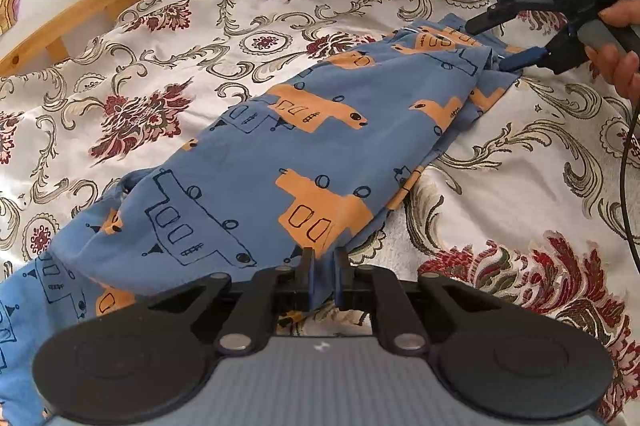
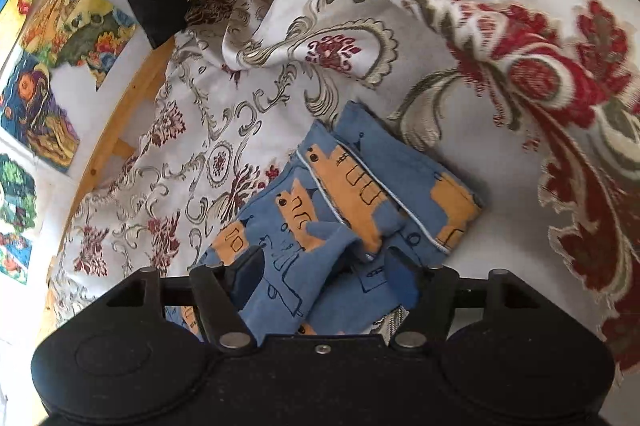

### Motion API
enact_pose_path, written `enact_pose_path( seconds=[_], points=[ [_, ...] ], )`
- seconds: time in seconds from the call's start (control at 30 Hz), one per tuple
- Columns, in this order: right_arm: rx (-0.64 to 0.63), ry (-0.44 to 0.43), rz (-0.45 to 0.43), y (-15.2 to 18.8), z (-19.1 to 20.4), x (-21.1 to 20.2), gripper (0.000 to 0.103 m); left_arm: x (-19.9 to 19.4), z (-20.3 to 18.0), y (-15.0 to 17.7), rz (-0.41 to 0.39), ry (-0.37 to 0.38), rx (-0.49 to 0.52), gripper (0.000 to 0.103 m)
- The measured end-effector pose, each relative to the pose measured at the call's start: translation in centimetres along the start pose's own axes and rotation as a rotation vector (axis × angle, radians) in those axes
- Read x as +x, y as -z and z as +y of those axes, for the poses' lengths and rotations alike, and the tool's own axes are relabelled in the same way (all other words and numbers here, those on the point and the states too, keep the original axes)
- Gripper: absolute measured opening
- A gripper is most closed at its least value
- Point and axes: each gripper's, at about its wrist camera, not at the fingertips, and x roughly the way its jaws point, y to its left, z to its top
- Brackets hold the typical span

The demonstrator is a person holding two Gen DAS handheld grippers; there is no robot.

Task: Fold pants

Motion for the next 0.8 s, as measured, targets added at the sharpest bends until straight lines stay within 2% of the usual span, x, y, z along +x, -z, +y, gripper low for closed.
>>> enact_pose_path(
  seconds=[0.2,0.37,0.47,0.57,0.7,0.8],
  points=[
    [0.052,0.043,-0.042,-1.1,-0.7,1.0,0.062,0.0,0.1,0.0,0.000,0.004,-0.010,0.008],
    [0.041,0.140,-0.052,-1.1,-0.8,1.9,0.022,0.0,0.0,0.0,0.003,0.000,-0.007,0.008],
    [-0.004,0.163,-0.080,-0.8,-0.5,1.9,0.007,0.0,-0.1,0.0,-0.002,-0.005,-0.008,0.007],
    [-0.110,0.178,-0.133,-0.4,0.8,1.1,0.004,-0.3,-0.1,-0.1,-0.016,-0.012,-0.014,0.005],
    [-0.323,0.235,-0.278,1.0,3.4,-2.2,0.004,-0.7,0.0,-0.3,-0.028,-0.010,-0.021,0.005],
    [-0.375,0.311,-0.294,1.4,3.4,-3.0,0.004,-0.5,-0.1,-0.2,-0.021,-0.004,-0.010,0.005]
  ],
)
